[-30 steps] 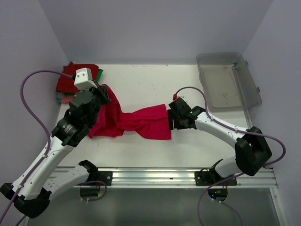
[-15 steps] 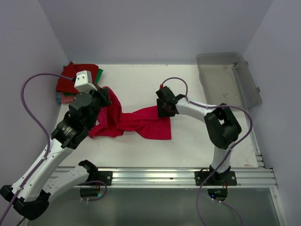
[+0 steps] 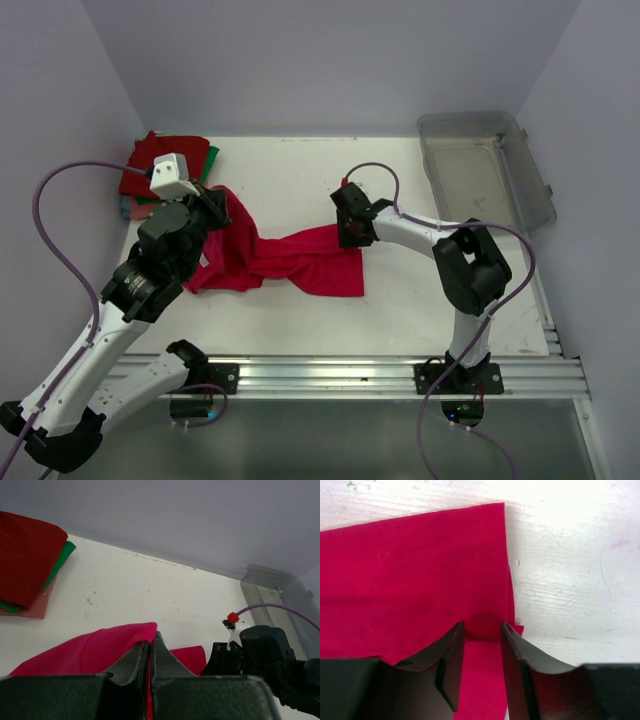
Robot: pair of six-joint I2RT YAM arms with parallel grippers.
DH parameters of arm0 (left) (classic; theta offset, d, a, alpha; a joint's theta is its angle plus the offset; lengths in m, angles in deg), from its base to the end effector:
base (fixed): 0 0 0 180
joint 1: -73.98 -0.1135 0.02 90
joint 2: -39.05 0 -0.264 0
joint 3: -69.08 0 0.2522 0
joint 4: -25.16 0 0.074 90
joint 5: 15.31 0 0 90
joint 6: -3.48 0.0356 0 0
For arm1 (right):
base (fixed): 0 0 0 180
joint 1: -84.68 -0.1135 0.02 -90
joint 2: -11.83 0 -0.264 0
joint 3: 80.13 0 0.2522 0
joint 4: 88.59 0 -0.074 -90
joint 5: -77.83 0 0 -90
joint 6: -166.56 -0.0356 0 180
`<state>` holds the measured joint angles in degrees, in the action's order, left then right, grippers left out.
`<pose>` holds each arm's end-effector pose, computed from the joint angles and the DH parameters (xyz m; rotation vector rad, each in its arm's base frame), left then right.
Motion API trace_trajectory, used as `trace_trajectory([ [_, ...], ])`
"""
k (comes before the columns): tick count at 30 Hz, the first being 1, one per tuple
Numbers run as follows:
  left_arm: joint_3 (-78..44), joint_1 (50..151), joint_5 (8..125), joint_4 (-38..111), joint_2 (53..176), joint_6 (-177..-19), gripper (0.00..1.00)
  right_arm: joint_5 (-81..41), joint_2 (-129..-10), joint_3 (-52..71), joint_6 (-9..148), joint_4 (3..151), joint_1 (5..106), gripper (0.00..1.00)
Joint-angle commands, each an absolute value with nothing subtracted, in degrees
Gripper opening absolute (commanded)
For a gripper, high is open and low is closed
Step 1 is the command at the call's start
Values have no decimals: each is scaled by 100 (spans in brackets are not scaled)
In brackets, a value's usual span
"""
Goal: Fold and stack the t-shirts
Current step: Flatten the tshirt out
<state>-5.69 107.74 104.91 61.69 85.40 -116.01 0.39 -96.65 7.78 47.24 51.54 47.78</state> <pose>0.1457 -0.0758 0.4098 -0.3272 1.6753 -0.3740 0.3193 0.2300 0.1807 -0.0962 2.5892 0.1345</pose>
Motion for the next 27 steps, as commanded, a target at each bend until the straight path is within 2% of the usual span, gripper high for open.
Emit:
trace_trajectory([
  [1,-603,10738,10607,6230,8397,-11701,0,400,-9715,852,4642,4935,4812,39],
  [2,-594,10738,10624,6239,8396,-11710,0,427,-9724,852,4598,4848,4812,44],
  [6,-585,10738,10677,6274,8335,-11728,0,330,-9680,650,4598,5005,4812,42],
  [8,-594,10738,10677,6257,8335,-11719,0,243,-9689,606,4598,5084,4812,35],
  [9,-603,10738,10677,6248,8361,-11710,0,199,-9706,579,4589,5110,4821,26],
  [12,-620,10729,10677,6274,8396,-11693,0,119,-9741,553,4545,5137,4812,15],
  [14,-612,10738,10686,6274,8388,-11701,0,93,-9742,518,4519,5155,4812,10],
  [16,-603,10729,10721,6292,8361,-11701,0,93,-9707,465,4501,5146,4821,10],
  [18,-585,10738,10730,6301,8335,-11719,0,136,-9645,404,4501,5146,4821,1],
  [22,-594,10738,10748,6336,8309,-11719,0,251,-9364,394,4536,5032,4821,0],
  [27,-725,10729,10800,6362,8317,-11605,0,567,-8091,552,4677,4602,4821,0],
])
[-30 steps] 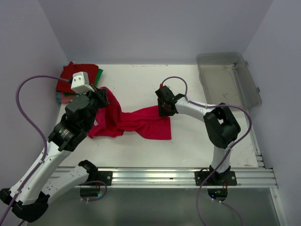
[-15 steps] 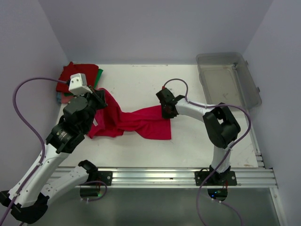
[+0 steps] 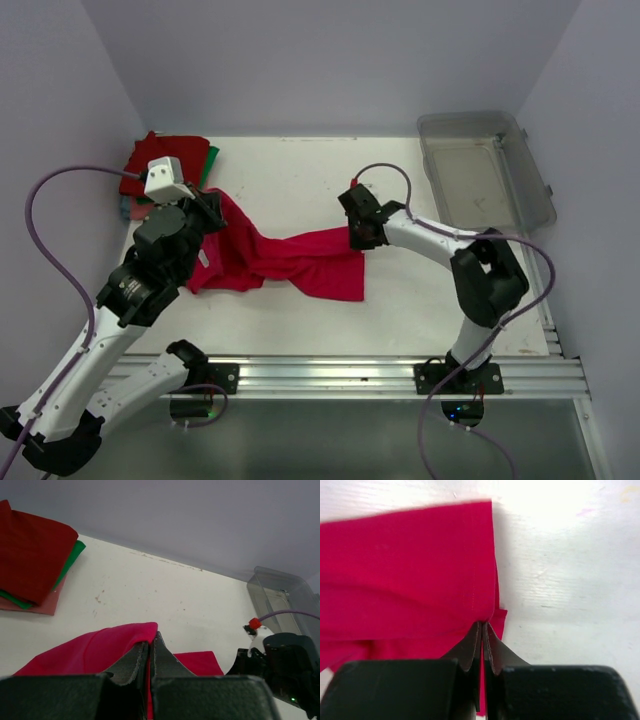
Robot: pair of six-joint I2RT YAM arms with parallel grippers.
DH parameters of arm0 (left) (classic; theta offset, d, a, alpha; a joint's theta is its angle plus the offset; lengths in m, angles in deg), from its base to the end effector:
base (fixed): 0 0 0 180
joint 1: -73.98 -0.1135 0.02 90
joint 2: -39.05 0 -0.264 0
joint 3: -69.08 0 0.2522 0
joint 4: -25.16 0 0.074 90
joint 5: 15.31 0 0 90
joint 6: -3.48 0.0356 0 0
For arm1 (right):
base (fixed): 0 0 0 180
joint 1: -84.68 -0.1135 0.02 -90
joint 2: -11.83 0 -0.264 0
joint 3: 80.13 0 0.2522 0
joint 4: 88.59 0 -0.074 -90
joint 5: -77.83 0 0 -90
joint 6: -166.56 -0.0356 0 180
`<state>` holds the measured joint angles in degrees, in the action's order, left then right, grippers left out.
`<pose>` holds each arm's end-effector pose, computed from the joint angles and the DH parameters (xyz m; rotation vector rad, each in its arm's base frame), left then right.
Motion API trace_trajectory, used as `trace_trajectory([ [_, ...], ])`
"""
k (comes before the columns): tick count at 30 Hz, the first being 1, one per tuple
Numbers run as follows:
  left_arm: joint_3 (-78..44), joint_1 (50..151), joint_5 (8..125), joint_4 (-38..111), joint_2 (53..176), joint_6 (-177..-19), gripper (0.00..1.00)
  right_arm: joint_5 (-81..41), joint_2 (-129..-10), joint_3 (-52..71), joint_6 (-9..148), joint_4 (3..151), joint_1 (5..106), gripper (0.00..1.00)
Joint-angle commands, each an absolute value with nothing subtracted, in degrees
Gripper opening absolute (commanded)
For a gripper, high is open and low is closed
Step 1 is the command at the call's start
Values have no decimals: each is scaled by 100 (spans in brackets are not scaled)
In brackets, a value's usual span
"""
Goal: Fold and stack the t-shirts
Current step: Flatten the tshirt out
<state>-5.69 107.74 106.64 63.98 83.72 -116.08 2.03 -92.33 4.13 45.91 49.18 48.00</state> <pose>0.1380 -0.0696 0.4098 -0.3472 1.6761 -0.3438 0.3039 0.2155 0.1877 -0.0565 2.6023 0.0881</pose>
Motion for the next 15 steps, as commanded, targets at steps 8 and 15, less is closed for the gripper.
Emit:
trace_trajectory([
  [8,-1472,10729,10362,6476,8511,-10894,0,1454,-5937,1334,5265,3899,4821,0],
  [15,-2745,10738,9439,7125,8467,-10734,0,1273,-4338,1818,5599,3634,4812,0],
])
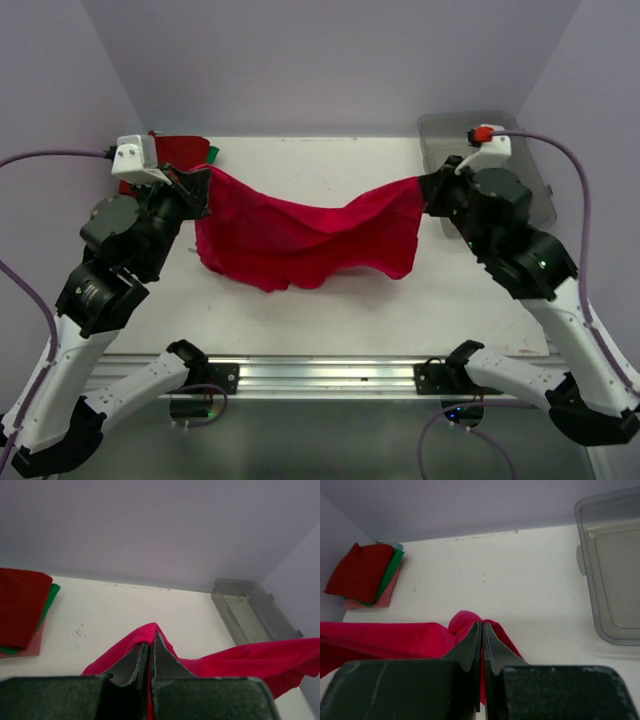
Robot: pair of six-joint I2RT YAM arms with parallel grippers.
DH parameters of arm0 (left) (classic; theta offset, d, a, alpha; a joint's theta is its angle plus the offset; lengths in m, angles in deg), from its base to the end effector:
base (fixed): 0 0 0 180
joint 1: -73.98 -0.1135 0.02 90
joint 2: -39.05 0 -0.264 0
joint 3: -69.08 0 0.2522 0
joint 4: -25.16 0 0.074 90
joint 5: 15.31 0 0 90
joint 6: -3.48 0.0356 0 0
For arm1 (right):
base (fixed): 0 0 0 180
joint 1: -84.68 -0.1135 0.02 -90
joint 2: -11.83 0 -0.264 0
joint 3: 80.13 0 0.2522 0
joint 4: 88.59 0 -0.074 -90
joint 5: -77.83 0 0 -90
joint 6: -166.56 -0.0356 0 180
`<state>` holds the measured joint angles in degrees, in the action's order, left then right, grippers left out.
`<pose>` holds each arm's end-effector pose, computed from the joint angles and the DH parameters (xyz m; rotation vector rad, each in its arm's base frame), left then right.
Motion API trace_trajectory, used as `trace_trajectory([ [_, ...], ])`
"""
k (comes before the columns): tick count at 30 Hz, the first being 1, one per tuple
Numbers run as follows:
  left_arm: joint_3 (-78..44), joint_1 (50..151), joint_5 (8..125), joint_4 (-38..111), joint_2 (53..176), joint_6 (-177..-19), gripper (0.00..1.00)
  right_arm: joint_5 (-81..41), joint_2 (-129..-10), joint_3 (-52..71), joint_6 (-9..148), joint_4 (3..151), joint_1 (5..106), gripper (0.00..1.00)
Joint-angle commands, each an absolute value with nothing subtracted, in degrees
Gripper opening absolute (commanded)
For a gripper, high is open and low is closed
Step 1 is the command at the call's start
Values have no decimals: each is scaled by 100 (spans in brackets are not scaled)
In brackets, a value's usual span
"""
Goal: Fold and stack the t-shirts
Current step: Flatten the tshirt out
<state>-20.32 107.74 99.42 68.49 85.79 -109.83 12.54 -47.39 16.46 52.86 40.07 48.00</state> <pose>0.1171 -0.0603 0.4754 -0.1948 1.5865 -0.4367 0.1601 0.1007 0.4677 0.1017 1.8037 0.3628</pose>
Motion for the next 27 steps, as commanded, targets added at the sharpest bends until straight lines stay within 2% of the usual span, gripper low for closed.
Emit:
trace_trajectory([
  [1,-2869,10729,9290,7214,8432,-10752,0,1149,-4110,1827,5730,3634,4812,0],
  [5,-3379,10738,8981,7478,8020,-10918,0,858,-3274,2020,5872,3442,4812,0],
  [9,-3775,10738,9296,7873,8027,-11051,0,1190,-3316,2424,5943,3090,4812,0],
  [14,-3495,10746,9973,7743,8571,-10779,0,1972,-4089,2670,5978,3028,4812,0],
  [16,-3476,10746,9974,7383,9280,-10517,0,2619,-4964,3073,5986,3106,4821,0],
  [17,-3581,10746,9974,7330,9545,-10515,0,2624,-4969,3188,5987,3107,4821,0],
  [19,-3923,10729,9931,7259,10160,-10218,0,2729,-5730,3434,6188,3421,4856,0],
  [21,-4844,10572,9485,7241,11328,-10041,0,2502,-6372,4197,6355,3520,4996,0],
  [22,-5309,10101,8716,7319,11784,-10049,0,2362,-7184,4574,6512,3520,5205,0],
  [23,-6341,9835,8535,7451,12659,-10032,0,2273,-7541,5387,6610,3520,5277,0],
  [25,-7200,9516,8393,7312,13298,-9700,0,2281,-8375,6148,6917,3581,5330,0],
  [26,-7847,9507,8279,7172,13623,-9619,0,2316,-8466,6552,6953,3660,5322,0],
  [27,-7923,9507,8104,6979,13617,-9540,0,2308,-8424,6512,7032,3835,5313,0],
])
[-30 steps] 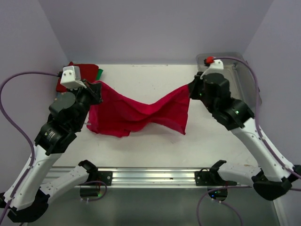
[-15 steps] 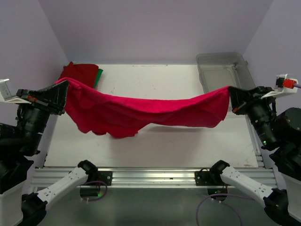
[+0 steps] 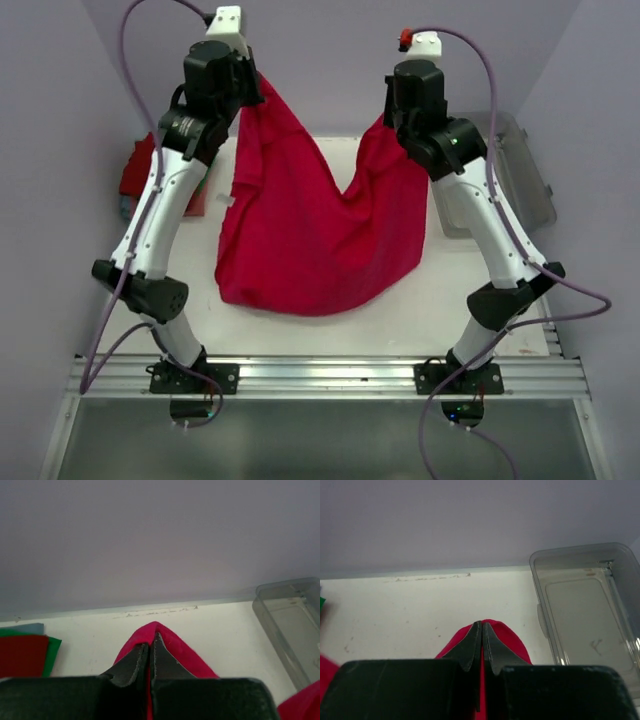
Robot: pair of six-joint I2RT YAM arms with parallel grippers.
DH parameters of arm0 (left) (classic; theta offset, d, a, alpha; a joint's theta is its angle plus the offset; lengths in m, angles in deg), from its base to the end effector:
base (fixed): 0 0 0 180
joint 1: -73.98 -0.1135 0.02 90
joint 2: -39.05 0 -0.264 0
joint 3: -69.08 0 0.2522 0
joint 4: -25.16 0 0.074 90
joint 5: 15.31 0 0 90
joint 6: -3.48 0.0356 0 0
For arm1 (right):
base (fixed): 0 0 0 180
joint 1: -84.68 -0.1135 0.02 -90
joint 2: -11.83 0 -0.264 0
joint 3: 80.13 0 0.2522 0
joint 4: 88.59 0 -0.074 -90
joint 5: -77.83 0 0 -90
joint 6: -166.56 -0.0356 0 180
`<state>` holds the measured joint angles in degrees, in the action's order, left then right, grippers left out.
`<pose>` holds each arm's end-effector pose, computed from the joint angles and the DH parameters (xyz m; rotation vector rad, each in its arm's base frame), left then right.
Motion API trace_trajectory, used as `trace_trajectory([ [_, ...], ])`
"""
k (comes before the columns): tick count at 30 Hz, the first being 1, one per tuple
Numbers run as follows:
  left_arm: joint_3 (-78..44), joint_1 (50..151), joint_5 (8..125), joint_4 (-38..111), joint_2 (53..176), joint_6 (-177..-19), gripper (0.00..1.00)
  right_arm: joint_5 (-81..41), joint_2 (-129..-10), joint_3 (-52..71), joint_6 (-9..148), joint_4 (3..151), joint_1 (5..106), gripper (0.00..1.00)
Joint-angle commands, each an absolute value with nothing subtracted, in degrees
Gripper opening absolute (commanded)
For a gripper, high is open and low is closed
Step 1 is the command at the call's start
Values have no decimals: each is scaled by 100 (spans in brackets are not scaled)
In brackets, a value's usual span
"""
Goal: Fold and stack the t-shirts
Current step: Flatten the tshirt out
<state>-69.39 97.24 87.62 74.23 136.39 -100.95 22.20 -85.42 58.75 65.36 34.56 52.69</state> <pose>0.3259 -0.1314 0.5262 -0.0364 1.7143 -0.2967 0.3004 0.1639 0.5158 0.0906 1.7869 -0.0109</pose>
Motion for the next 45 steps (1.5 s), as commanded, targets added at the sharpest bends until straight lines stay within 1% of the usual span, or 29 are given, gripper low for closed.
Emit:
trace_trajectory([
  [1,-7811,9507,7824,6734,13487,-9444,0,2290,-7988,6294,7085,4445,5313,0],
  [2,-7192,9507,7777,6183,12963,-9390,0,2273,-7679,5535,7155,4791,5287,0],
  [4,-6224,9507,8012,5653,12241,-9320,0,2290,-6968,4644,7330,5633,5182,0],
  [5,-5245,9507,8171,5354,11515,-9328,0,2290,-6399,3883,7323,5769,5172,0],
  [7,-4343,9507,8364,5316,10843,-9346,0,2377,-5929,3315,7253,5683,5164,0],
  [8,-3503,9507,8488,5360,10239,-9389,0,2395,-5770,2851,7217,5569,5164,0],
  [10,-2742,9507,8655,5430,9656,-9521,0,2483,-5331,2383,7016,5245,5164,0],
  [11,-2086,9507,8752,5448,9105,-9565,0,2597,-5138,1815,6963,5269,5164,0],
  [13,-1546,9507,9041,5570,8653,-9871,0,2676,-4750,1355,6743,5025,5164,0],
  [14,-1300,9507,9069,6006,8460,-10004,0,2694,-4723,1196,6629,4762,5164,0],
  [15,-1262,9507,9086,6341,8449,-10188,0,2642,-4723,1151,6498,4463,5164,0],
  [16,-1236,9507,8939,6667,8475,-10520,0,2572,-4819,1133,6227,3834,5155,0],
  [17,-1262,9507,8841,7314,8623,-10645,0,2467,-4881,1142,6128,3540,5163,0],
  [19,-1306,9507,8561,7906,8861,-10918,0,2264,-4942,1116,5821,2908,5146,0],
  [21,-1621,9507,8472,8610,8959,-10980,0,2036,-4855,1194,5697,2598,5111,0],
  [22,-1823,9507,8376,8725,8846,-10955,0,1966,-4559,1203,5670,2580,4989,0],
  [24,-2272,9507,8217,8316,8512,-10867,0,1808,-4189,1238,5740,2807,4900,0],
  [26,-2761,9507,8085,7772,8144,-10691,0,1325,-3636,1421,5977,3298,4882,0],
  [29,-3396,9507,7823,7445,8072,-10332,0,728,-3352,1782,6407,3616,4882,0],
  [31,-3407,9507,7349,7207,7949,-10076,0,507,-3045,1792,6775,3801,4882,0],
  [35,-3766,9507,6987,7355,7773,-10023,0,462,-2430,2010,7120,3740,4952,0],
  [37,-3767,9507,6951,7355,7694,-9988,0,550,-2113,2126,7286,3670,5145,0],
  [39,-3618,9507,7003,7303,7754,-9970,0,655,-2139,2214,7314,3634,5303,0],
  [41,-3512,9507,7126,7215,8087,-9996,0,865,-2585,2292,7218,3512,5313,0],
  [42,-3573,9507,7179,7223,8298,-9935,0,1267,-2805,2310,7095,3485,5304,0],
  [43,-3678,9507,7693,7258,8874,-9865,0,1479,-3338,2328,6972,3485,5304,0],
  [45,-4414,9629,8441,7740,9684,-9865,0,2049,-3929,2442,6814,3590,5304,0],
])
